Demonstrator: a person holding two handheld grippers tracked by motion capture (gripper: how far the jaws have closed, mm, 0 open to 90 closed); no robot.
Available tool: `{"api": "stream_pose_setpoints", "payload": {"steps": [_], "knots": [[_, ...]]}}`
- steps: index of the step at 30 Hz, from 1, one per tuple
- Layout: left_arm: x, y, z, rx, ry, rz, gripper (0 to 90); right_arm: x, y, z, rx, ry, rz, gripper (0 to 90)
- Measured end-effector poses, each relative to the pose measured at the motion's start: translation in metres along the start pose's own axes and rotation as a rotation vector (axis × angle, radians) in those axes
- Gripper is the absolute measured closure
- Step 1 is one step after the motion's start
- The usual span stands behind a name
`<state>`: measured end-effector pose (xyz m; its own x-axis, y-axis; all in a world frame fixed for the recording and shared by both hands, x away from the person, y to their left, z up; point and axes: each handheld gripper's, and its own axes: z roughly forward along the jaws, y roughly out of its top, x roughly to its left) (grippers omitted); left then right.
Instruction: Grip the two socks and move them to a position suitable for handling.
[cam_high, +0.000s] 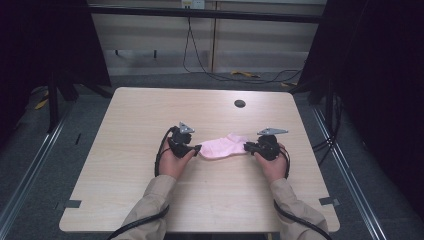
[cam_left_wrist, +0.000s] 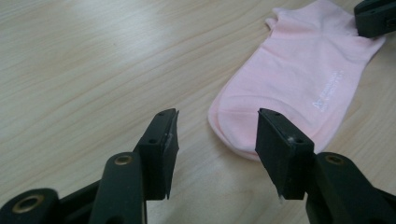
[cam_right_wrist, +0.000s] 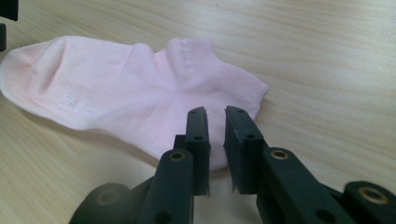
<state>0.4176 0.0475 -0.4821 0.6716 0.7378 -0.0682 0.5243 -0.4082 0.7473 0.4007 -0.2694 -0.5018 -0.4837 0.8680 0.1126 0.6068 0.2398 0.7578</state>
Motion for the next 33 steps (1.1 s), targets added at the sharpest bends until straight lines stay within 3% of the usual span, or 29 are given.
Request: {"api": "stream_pose_setpoints", "payload": {"steps": [3, 6, 9, 14, 15, 18, 19, 20, 26, 27, 30, 31, 32, 33], "knots": [[-0.001, 0.001, -0.001, 0.005, 0.007, 0.0, 46.7, 0.0, 0.0, 0.0, 0.004, 0.001, -0.004, 79.6], [-0.006, 0.0, 0.003, -0.008, -0.026, -0.069, 45.9, 0.002, 0.0, 0.0, 0.011, -0.002, -0.009, 79.7], [-0.01, -0.002, 0.006, 0.003, -0.013, -0.086, 45.6, 0.005, -0.001, 0.0, 0.012, -0.001, -0.019, 79.6], [-0.01, -0.004, 0.009, 0.03, 0.029, -0.087, 46.5, 0.006, -0.001, -0.001, 0.014, -0.003, -0.02, 79.5], [-0.01, -0.005, 0.011, 0.025, 0.028, -0.102, 46.8, 0.006, -0.001, -0.001, 0.015, -0.002, -0.021, 79.5], [-0.01, -0.007, 0.013, 0.052, 0.02, -0.089, 51.0, 0.007, -0.001, -0.001, 0.015, -0.005, -0.027, 79.5], [-0.01, -0.007, 0.015, 0.067, 0.01, -0.093, 58.3, 0.008, -0.002, -0.001, 0.015, -0.002, -0.029, 79.4], [-0.01, -0.007, 0.015, 0.073, 0.004, -0.093, 58.3, 0.008, -0.002, -0.001, 0.015, -0.002, -0.029, 79.4], [-0.01, -0.007, 0.018, 0.085, -0.02, -0.073, 68.5, 0.006, 0.003, -0.003, 0.006, -0.017, -0.015, 77.1], [-0.01, -0.006, 0.018, 0.09, -0.03, -0.07, 72.6, 0.005, 0.007, -0.004, -0.019, -0.003, -0.025, 76.7], [-0.01, -0.005, 0.018, 0.1, -0.035, -0.055, 76.4, 0.005, 0.011, -0.003, -0.023, 0.009, -0.051, 76.5], [-0.011, -0.005, 0.019, 0.095, -0.029, -0.039, 77.1, 0.008, 0.012, 0.0, -0.013, 0.022, -0.094, 76.0], [-0.011, -0.005, 0.019, 0.095, -0.029, -0.039, 78.4, 0.008, 0.012, 0.0, -0.013, 0.022, -0.094, 76.0], [-0.012, -0.004, 0.019, 0.104, -0.029, -0.029, 79.8, 0.012, 0.011, 0.004, 0.0, 0.016, -0.163, 77.6]]}}
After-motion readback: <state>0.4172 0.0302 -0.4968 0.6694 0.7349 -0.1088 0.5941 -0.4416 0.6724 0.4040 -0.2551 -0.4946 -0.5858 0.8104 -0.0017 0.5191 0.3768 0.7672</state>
